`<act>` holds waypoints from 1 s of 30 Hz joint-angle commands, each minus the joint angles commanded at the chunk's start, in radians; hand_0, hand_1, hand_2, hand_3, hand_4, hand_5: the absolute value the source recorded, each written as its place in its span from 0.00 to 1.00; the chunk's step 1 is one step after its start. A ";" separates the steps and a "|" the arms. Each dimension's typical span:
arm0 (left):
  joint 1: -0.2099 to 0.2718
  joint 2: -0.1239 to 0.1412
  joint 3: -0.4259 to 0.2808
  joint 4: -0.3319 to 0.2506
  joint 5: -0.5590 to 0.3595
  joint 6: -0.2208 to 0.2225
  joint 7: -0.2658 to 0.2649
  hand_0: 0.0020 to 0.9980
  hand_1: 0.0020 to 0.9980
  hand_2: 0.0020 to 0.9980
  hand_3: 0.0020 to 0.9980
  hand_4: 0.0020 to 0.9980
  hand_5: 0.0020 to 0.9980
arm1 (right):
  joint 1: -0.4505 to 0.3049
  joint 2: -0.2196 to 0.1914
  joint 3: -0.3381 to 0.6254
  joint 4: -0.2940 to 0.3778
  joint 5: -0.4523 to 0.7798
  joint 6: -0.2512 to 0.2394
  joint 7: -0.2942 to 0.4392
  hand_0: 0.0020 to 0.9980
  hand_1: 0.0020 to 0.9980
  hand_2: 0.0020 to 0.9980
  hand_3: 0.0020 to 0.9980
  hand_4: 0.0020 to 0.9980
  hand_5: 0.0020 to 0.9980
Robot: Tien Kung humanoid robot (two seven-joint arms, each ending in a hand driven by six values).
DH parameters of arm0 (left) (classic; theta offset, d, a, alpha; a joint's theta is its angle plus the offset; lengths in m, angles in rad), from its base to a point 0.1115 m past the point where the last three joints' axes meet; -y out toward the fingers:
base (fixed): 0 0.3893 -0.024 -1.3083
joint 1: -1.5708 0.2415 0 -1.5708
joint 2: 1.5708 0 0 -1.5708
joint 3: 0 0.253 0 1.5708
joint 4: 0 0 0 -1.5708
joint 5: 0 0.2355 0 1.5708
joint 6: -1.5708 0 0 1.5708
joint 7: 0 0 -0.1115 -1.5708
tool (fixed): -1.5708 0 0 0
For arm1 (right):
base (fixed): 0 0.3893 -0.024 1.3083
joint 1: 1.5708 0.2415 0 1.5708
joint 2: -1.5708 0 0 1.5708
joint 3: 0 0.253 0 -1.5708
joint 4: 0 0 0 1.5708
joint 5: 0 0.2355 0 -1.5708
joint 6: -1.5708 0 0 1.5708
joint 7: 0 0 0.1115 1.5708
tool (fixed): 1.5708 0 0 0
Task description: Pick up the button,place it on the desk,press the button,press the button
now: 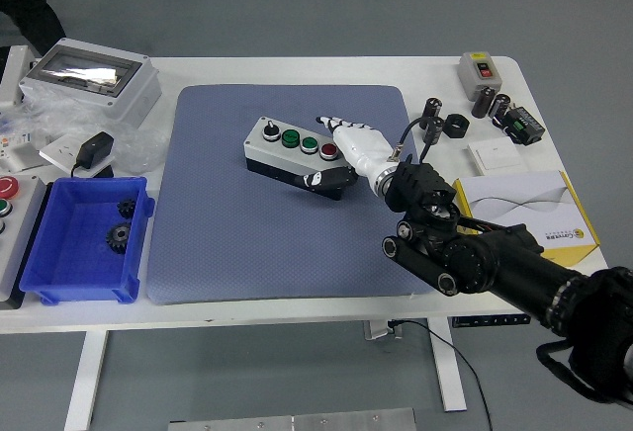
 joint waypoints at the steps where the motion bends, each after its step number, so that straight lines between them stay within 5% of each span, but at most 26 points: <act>1: 0.000 0.000 0.000 0.000 0.000 0.000 0.000 0.66 0.56 0.49 0.57 0.41 0.01 | -0.001 0.000 0.000 -0.002 0.000 0.003 0.000 0.82 0.90 0.95 1.00 1.00 0.60; 2: 0.000 0.000 0.000 0.000 0.000 -0.001 -0.001 0.66 0.56 0.49 0.57 0.41 0.01 | -0.002 0.000 0.001 -0.004 0.000 0.005 0.001 0.55 0.82 0.92 1.00 1.00 0.59; 7: 0.000 0.000 -0.001 0.000 0.002 -0.002 -0.002 0.66 0.56 0.49 0.57 0.41 0.01 | -0.005 0.000 0.004 -0.002 0.000 0.007 0.002 0.55 0.82 0.92 1.00 1.00 0.59; 8: -0.001 0.000 -0.002 0.000 0.003 -0.003 -0.002 0.66 0.56 0.49 0.57 0.41 0.01 | -0.006 0.000 0.004 0.000 0.000 0.006 0.002 0.36 0.73 0.88 1.00 1.00 0.57; 19: -0.009 0.002 -0.011 0.007 0.019 -0.010 -0.022 0.66 0.56 0.49 0.57 0.40 0.00 | -0.013 0.000 -0.018 0.000 -0.002 -0.011 -0.006 0.28 0.65 0.83 1.00 1.00 0.54; 20: -0.009 0.002 -0.011 0.007 0.020 -0.011 -0.023 0.66 0.56 0.49 0.57 0.41 0.00 | -0.013 0.000 -0.017 -0.001 -0.004 -0.018 -0.008 0.24 0.57 0.76 0.99 1.00 0.46; 30: -0.008 0.007 -0.018 0.013 0.031 -0.015 -0.038 0.66 0.56 0.50 0.57 0.41 0.00 | -0.018 0.000 -0.026 -0.030 -0.013 -0.121 -0.039 0.23 0.53 0.70 0.90 0.96 0.40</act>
